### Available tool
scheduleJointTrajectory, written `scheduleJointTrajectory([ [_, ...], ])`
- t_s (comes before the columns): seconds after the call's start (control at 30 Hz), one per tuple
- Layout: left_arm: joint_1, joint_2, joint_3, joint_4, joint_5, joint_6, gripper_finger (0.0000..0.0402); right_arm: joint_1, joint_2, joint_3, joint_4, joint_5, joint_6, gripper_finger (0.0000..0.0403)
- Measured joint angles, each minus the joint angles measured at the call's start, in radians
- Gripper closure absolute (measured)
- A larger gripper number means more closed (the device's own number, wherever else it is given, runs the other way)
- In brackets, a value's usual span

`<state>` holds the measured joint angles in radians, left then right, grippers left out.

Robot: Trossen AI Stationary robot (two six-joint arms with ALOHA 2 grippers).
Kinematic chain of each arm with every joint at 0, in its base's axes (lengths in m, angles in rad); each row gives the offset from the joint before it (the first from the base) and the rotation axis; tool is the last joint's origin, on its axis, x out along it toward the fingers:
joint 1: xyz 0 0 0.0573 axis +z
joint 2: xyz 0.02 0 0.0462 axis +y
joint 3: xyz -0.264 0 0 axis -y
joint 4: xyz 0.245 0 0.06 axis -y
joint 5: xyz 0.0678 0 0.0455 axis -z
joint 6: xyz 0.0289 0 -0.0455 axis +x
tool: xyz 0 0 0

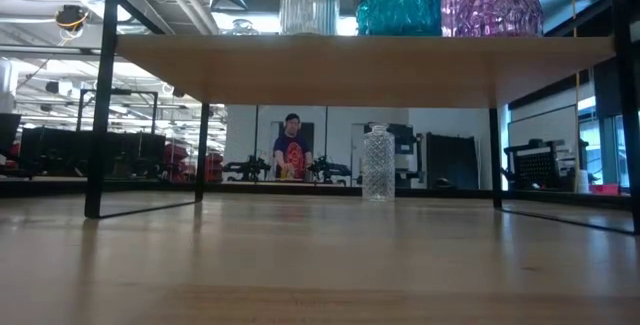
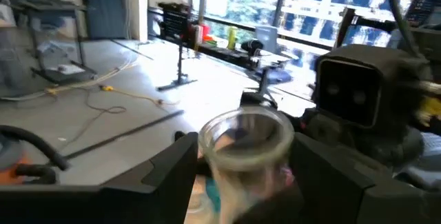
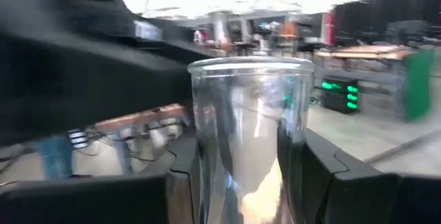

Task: Sort vases onto shelf
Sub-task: Put the bottom transparent flower vase on the shelf

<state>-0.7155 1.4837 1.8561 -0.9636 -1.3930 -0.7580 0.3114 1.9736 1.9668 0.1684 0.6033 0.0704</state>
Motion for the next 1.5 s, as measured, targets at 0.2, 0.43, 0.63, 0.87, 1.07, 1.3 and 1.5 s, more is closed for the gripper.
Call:
scheduleJointTrajectory([
  [0.2, 0.019, 0.004, -0.001, 0.007, -0.026, -0.004, 0.0179, 0.006, 0.001, 0.0, 0.023, 0.0, 0.026, 0.0275],
  [0.43, 0.031, 0.004, -0.001, 0.002, -0.019, -0.026, 0.0179, 0.007, 0.001, 0.0, 0.032, -0.008, 0.002, 0.0275],
  [0.63, 0.032, 0.003, 0.0, -0.001, 0.004, -0.131, 0.0179, 0.007, 0.001, -0.001, 0.06, -0.044, -0.024, 0.0275],
  [0.87, 0.029, 0.003, 0.0, -0.001, 0.051, -0.181, 0.018, 0.008, 0.002, -0.001, 0.059, -0.105, -0.025, 0.0275],
  [1.07, 0.028, 0.003, -0.001, 0.002, 0.034, -0.157, 0.0211, 0.008, 0.002, -0.001, 0.059, -0.108, -0.017, 0.0275],
  [1.3, 0.028, 0.003, -0.001, 0.005, 0.029, -0.105, 0.0211, 0.008, 0.002, -0.001, 0.052, -0.116, -0.019, 0.0275],
  [1.5, 0.027, 0.003, -0.001, -0.001, 0.035, -0.064, 0.0211, 0.008, 0.002, 0.0, 0.05, -0.114, -0.013, 0.024],
])
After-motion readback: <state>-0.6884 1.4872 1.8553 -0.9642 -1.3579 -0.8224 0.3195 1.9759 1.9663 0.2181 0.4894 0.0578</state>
